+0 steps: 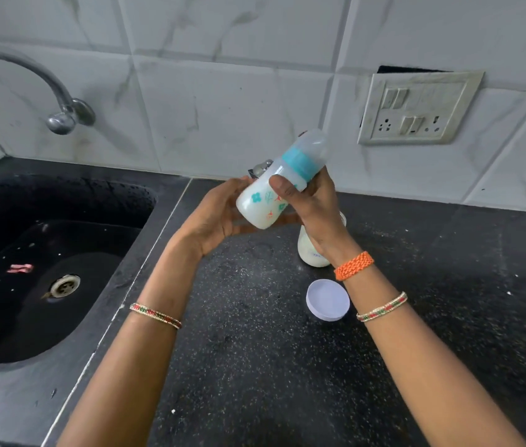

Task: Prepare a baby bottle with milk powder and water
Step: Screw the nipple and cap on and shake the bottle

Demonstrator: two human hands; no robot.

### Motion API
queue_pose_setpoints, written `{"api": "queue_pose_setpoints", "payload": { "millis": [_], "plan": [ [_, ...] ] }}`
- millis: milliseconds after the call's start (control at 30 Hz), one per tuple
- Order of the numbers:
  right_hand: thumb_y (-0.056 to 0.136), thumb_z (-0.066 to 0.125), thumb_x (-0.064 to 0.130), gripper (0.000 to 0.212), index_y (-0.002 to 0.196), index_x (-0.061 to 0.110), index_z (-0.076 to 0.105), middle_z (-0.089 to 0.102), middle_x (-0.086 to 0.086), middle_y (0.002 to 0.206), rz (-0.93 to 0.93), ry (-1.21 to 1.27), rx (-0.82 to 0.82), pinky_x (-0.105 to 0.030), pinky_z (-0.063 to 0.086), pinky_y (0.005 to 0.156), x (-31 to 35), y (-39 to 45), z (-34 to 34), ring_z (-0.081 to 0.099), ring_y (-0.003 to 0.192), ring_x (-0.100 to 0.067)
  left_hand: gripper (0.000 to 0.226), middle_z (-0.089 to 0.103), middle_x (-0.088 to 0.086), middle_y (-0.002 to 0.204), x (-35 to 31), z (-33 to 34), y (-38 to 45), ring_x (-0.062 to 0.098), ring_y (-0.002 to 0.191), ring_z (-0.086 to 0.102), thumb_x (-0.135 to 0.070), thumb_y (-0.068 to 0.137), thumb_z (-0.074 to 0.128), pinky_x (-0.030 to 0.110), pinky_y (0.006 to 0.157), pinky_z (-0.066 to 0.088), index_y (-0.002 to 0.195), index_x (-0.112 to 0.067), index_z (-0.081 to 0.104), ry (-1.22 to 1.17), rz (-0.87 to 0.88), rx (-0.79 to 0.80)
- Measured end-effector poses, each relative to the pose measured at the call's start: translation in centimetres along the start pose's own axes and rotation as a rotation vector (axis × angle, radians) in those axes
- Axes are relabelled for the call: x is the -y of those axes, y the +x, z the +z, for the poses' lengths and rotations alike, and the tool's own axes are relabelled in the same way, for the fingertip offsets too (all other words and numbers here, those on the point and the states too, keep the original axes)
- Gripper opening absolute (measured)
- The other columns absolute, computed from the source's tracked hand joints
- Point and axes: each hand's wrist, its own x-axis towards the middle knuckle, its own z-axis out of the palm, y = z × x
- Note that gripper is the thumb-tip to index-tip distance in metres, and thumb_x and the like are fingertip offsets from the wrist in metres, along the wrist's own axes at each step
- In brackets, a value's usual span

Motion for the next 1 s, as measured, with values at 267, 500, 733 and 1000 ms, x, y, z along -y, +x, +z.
{"api": "queue_pose_setpoints", "payload": {
  "millis": [267,500,733,1000],
  "plan": [
    [0.083,0.07,0.021,0.079,0.141,0.027,0.017,0.047,-0.014,0.135,-0.088,-0.196,-0.075,-0.049,0.052,0.092,-0.9,0.7,0.2,0.059,0.113,-0.024,0.041,0.062,0.017,0.11,-0.2,0.9,-0.2,0.03,0.097,0.064,-0.037,0.095,0.047,0.037,0.073,0.059,0.123,-0.006,0.053,-0.219,-0.084,0.069],
    [0.083,0.071,0.022,0.066,0.135,0.02,0.031,0.042,0.019,0.123,-0.149,-0.269,-0.134,-0.05,0.058,0.077,-0.8,1.5,-0.2,0.054,0.109,-0.013,0.009,0.06,0.014,0.105,0.4,1.4,0.0,0.032,0.09,0.063,-0.016,0.092,0.056,0.044,0.072,0.057,0.096,-0.011,0.051,-0.175,0.123,-0.105],
    [0.083,0.07,0.025,0.064,0.131,0.018,0.029,0.045,-0.011,0.129,-0.142,-0.223,-0.253,-0.048,0.06,0.072,-0.6,2.2,0.0,0.06,0.104,-0.026,0.013,0.06,0.006,0.099,0.7,4.2,-0.2,0.023,0.082,0.064,-0.014,0.09,0.06,0.034,0.061,0.057,0.094,-0.016,0.049,-0.004,0.386,-0.271],
    [0.087,0.067,0.02,0.05,0.124,0.022,0.033,0.051,-0.009,0.123,-0.047,0.582,-0.578,-0.047,0.058,0.058,0.1,1.9,-2.3,0.062,0.106,-0.037,0.042,0.049,0.004,0.136,-1.9,2.0,0.5,0.02,0.118,0.053,-0.044,0.099,0.031,0.051,0.09,0.052,0.126,-0.02,0.052,-0.174,0.182,-0.044]
  ]
}}
